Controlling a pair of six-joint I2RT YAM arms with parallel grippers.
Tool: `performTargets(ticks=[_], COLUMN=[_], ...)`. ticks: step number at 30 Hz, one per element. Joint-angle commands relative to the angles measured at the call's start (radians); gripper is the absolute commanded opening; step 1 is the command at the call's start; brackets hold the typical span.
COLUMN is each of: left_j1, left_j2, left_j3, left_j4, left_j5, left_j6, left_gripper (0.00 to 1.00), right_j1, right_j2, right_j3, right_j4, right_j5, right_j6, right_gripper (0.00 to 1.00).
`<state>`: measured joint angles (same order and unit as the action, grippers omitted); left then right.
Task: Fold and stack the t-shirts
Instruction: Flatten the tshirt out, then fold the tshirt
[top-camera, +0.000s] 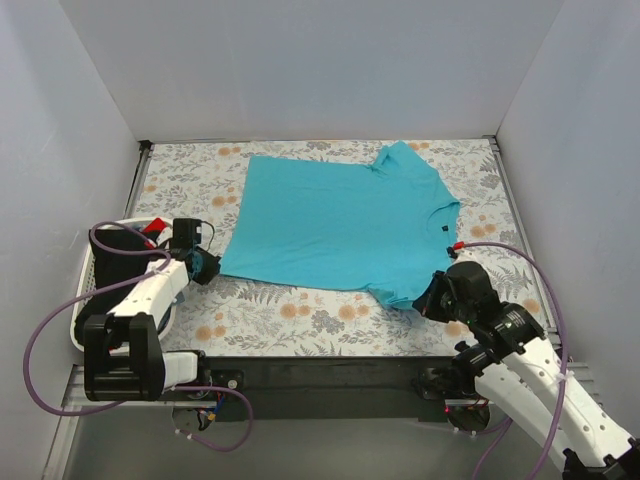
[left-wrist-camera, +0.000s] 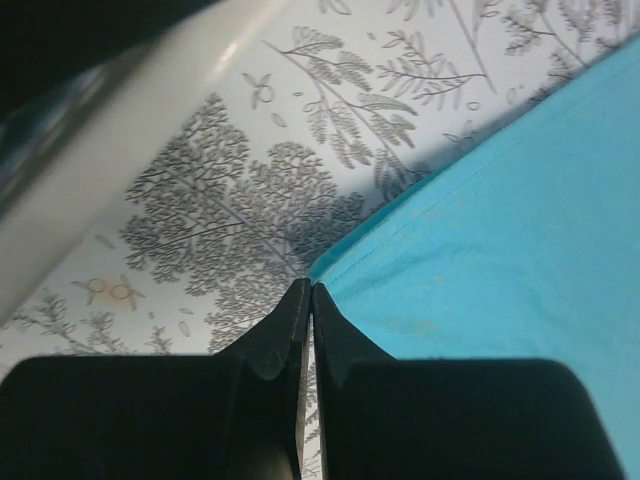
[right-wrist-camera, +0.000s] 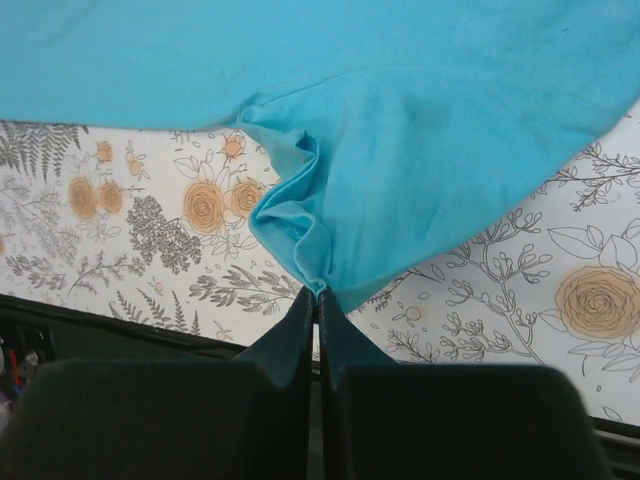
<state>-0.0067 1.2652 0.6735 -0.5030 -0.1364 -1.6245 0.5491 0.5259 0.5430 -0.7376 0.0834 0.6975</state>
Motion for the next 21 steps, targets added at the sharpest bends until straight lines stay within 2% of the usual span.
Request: performTargets(ticks=[1,8,16,21], left_j1=[0.004,0.005,0.005,0.005], left_j2=[-0.056,-0.029,0.071,0.147], left_j3=[-0.011,0.008,0.104,0.202], left_j4=[-0.068,-0.055,0.012,0.014], left_j5=[-0.104,-0.089,0.021,0.026], left_j6=[-0.006,0.002,0.054,0.074], left_gripper=[0.0,0.0,0.0,0.0], right_j1=[0.006,0.006,0.006,0.008], right_j2=[-0.04,-0.003,0.124,0.245], right_j3=[0.107,0.206,0.232,0.291], right_j4=[-0.092,-0.138,-0.013,0.059], right_j5=[0.029,0.113,0.22,0.315], right_j6=[0.014,-0.025,-0.096,-0.156], right_gripper=[0.01,0.01,0.01,0.01])
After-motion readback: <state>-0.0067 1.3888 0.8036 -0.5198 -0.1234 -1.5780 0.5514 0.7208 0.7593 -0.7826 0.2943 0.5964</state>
